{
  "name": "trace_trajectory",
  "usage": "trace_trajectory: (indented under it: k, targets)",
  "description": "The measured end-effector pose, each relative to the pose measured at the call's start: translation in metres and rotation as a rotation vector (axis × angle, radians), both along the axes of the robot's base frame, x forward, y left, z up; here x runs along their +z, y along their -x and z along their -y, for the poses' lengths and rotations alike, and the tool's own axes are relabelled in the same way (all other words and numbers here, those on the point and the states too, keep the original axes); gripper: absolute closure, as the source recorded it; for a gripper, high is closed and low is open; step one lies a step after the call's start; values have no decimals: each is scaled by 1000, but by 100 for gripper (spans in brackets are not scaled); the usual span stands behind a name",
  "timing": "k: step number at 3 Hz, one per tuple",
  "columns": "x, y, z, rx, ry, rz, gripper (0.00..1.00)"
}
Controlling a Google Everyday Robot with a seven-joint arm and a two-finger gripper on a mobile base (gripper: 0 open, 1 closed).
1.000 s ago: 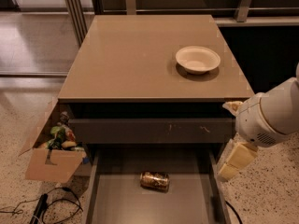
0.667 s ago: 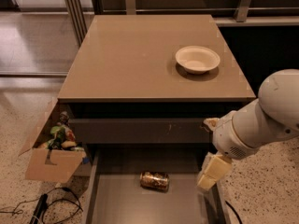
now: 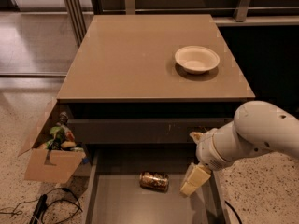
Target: Pick orange can from middle drawer and place on counter
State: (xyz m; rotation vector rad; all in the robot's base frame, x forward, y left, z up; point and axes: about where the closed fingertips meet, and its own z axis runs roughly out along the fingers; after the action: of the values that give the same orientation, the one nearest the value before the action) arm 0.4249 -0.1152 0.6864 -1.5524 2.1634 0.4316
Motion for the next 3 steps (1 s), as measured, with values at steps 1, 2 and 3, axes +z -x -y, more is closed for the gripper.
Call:
trace_trajectory:
  k: [1,2,3]
  targets:
    - [-39,-2,2,-22,-45,35,0]
    - [-75,-18,5,-49,-98,-15,0]
    - [-75,-18,5,-49,-98,-15,0]
